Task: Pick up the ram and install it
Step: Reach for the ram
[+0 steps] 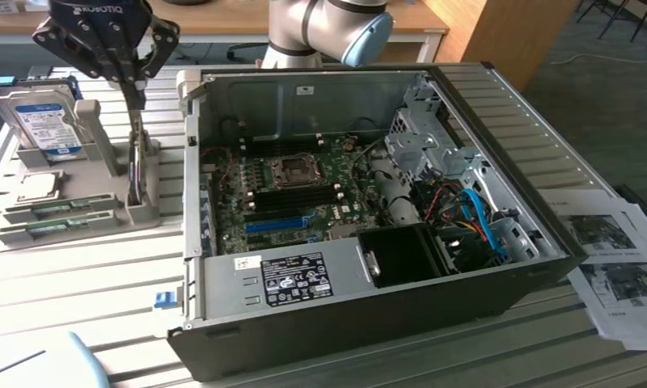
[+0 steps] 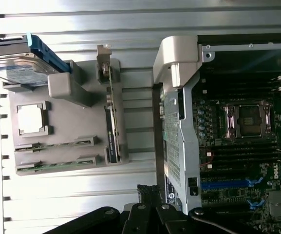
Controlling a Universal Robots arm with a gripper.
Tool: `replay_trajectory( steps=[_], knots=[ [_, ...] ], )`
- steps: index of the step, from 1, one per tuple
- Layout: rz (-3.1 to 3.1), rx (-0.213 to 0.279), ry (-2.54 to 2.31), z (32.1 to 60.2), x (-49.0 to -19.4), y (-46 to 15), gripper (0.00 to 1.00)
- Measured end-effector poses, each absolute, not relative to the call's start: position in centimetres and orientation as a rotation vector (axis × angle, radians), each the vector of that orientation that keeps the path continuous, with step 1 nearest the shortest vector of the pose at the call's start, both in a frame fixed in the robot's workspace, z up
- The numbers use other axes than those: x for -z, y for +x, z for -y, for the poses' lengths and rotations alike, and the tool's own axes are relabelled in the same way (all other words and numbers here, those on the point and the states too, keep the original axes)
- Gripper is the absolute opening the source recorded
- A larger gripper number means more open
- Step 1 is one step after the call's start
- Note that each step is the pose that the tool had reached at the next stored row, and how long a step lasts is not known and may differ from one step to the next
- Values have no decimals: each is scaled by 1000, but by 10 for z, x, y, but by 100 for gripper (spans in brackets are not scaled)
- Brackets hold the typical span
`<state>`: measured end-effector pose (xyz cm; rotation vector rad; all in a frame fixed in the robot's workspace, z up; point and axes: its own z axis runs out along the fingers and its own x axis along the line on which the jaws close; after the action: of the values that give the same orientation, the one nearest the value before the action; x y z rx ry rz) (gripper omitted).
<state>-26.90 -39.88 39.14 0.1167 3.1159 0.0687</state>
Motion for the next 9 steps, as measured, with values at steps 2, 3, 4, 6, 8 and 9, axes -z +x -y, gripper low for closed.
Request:
replay_trajectory(
  steps=[2, 3, 4, 6, 8, 9],
  knots=[
    [-3116, -69, 117, 399, -391, -272, 9],
    [-3116, -69, 117, 399, -391, -274, 9],
    [-3116, -69, 117, 399, -391, -276, 9],
    [-3116, -69, 117, 399, -391, -280, 9],
    [-3116, -69, 117, 399, -391, -283, 9],
    [-3116, -69, 117, 399, -391, -285, 9]
  ],
)
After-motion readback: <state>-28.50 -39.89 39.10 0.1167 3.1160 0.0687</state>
